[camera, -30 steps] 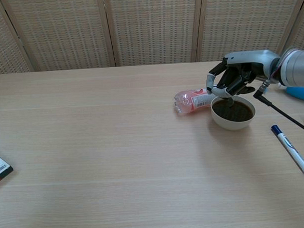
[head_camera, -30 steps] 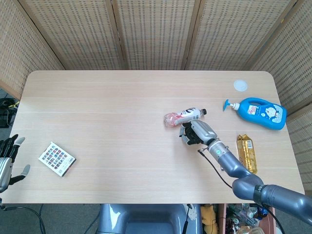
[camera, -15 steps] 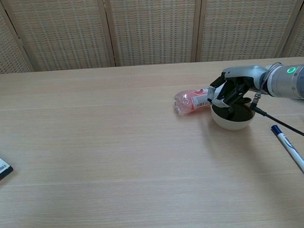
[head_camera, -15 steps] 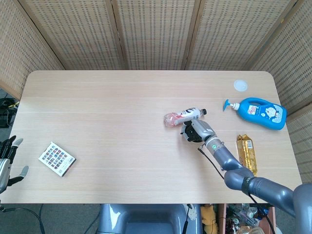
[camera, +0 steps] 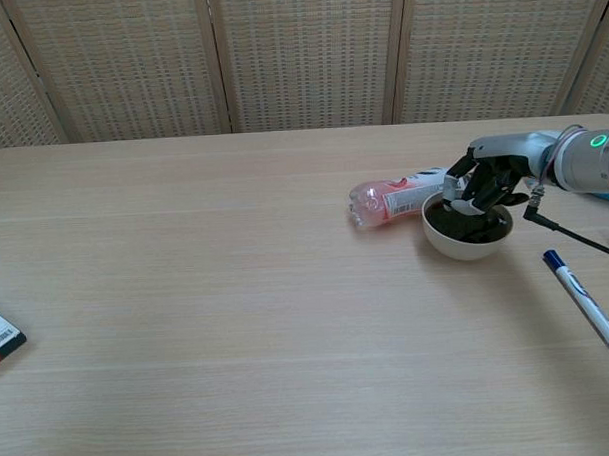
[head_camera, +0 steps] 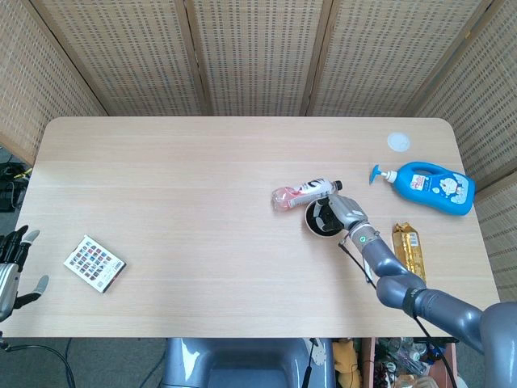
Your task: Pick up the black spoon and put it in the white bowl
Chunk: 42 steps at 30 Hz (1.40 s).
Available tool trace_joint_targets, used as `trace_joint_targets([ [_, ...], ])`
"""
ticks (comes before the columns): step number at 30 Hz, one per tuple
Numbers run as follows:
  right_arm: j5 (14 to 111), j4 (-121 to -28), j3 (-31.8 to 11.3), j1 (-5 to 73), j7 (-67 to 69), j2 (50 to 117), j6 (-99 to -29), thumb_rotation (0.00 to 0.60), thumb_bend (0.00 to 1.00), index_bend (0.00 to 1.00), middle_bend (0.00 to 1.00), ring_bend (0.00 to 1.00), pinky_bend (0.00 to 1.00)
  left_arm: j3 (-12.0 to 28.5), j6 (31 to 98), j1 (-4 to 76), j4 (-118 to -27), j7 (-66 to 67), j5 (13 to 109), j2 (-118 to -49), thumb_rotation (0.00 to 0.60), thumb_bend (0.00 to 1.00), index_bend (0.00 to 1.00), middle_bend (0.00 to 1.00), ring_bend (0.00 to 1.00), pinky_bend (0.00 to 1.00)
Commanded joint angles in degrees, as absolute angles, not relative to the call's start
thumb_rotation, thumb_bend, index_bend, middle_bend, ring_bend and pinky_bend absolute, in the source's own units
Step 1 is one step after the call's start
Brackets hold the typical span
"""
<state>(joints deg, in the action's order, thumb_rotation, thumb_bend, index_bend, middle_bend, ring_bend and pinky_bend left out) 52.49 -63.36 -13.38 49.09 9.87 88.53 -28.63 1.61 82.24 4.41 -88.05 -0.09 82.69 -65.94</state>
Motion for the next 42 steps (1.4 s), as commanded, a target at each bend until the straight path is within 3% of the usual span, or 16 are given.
trace_joint_targets([
  [1,51.9,-62.5,-13.3,49.5,9.4,88.7,-28.1,0.6,0.7,0.68,0.91,0.92,0.94,1.6,82.3,4.4,-88.1,0.0,82.7,-66.0,0.6,0.36,0.06,0.0,0.0,0.0],
  [14,49.9,-58.7,-14.2,52.8,8.1,92.0,-25.3,0.6,0.7,0.68,0.91,0.92,0.94,1.5,82.6,3.6,-87.5,-0.3,82.0,-66.0,0.6,0.36,0.06,0.0,0.0,0.0],
  [30,50.4,-63.8,-13.6,51.3,8.5,89.4,-26.1,0.6,0.7,0.68,0.92,0.92,0.94,1.6,82.0,4.0,-87.2,-0.6,82.4,-66.5,0.6,0.36,0.06,0.0,0.0,0.0],
  [42,49.7,-60.4,-13.9,52.1,9.2,89.3,-24.1,0.6,0.7,0.68,0.92,0.92,0.94,1.7,81.7,4.2,-87.7,0.4,82.1,-66.6,0.6,0.36,0.06,0.0,0.0,0.0],
])
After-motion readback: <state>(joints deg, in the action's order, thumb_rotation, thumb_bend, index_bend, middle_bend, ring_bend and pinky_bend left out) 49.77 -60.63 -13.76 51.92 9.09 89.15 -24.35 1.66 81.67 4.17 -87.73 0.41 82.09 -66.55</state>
